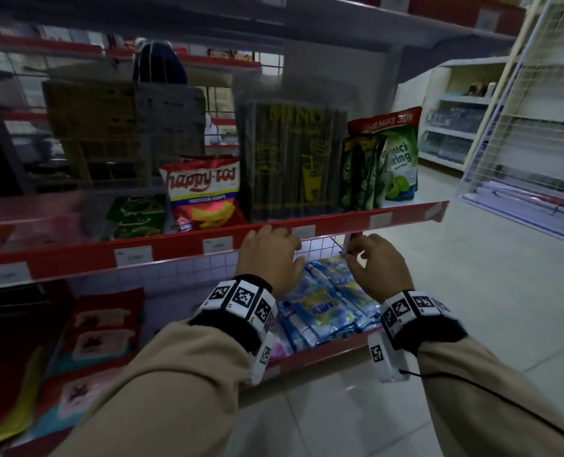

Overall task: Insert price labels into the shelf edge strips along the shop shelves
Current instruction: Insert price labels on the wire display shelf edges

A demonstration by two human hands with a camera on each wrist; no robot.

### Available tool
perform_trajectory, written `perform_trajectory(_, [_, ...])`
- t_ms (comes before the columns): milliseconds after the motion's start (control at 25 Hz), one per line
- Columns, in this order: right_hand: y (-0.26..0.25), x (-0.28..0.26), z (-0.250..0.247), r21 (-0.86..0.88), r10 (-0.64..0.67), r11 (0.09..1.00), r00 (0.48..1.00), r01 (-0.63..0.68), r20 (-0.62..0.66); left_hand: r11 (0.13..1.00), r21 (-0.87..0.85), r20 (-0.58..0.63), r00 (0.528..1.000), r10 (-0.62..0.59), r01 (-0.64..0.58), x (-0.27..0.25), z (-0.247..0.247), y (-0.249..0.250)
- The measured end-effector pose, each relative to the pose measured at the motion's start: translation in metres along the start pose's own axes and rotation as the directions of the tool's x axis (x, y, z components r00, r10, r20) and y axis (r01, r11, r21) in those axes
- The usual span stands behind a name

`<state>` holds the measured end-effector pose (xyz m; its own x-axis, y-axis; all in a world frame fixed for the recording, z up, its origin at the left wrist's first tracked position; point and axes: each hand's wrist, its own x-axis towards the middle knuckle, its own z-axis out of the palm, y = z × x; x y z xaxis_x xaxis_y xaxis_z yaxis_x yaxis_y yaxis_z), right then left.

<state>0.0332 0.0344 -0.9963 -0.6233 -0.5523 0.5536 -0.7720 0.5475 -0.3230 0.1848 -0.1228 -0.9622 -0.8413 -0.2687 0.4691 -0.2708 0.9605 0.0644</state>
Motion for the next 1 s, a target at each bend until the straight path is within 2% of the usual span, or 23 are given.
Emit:
perform_trajectory(160, [0.075,0.016,-0.012,-0.01,-0.013,1.0,0.991,0.012,-0.131,1.0,0.012,-0.055,0.998,0.005,-0.004,0.044,0.035,0.059])
perform_trajectory(280, [0.124,0.039,-0.017,-0.062,-0.143,0.989,0.968,0.133,-0.206,0.998,0.055,-0.202,0.979,0.021,-0.01,0.085,0.056,0.103])
perform_trajectory(360, [0.15,0.06,-0.016,-0.11,-0.281,0.959,0.925,0.261,-0.257,0.998,0.061,-0.295,0.955,0.006,0.013,0.107,0.069,0.119])
perform_trajectory(480, [0.177,0.092,-0.012,-0.087,-0.456,0.887,0.828,0.454,-0.326,0.994,0.052,-0.37,0.926,-0.071,0.097,0.123,0.085,0.128])
perform_trajectory(680, [0.195,0.103,-0.005,-0.041,-0.532,0.824,0.749,0.564,-0.395,0.969,0.115,-0.453,0.879,-0.146,0.221,0.129,0.101,0.139])
perform_trajectory(840, [0.197,0.101,-0.005,-0.01,-0.52,0.831,0.771,0.556,-0.368,0.946,0.129,-0.471,0.858,-0.205,0.297,0.129,0.109,0.15])
perform_trajectory(1000, [0.194,0.093,-0.005,0.0,-0.45,0.884,0.85,0.468,-0.274,0.926,0.15,-0.448,0.859,-0.249,0.346,0.126,0.109,0.159])
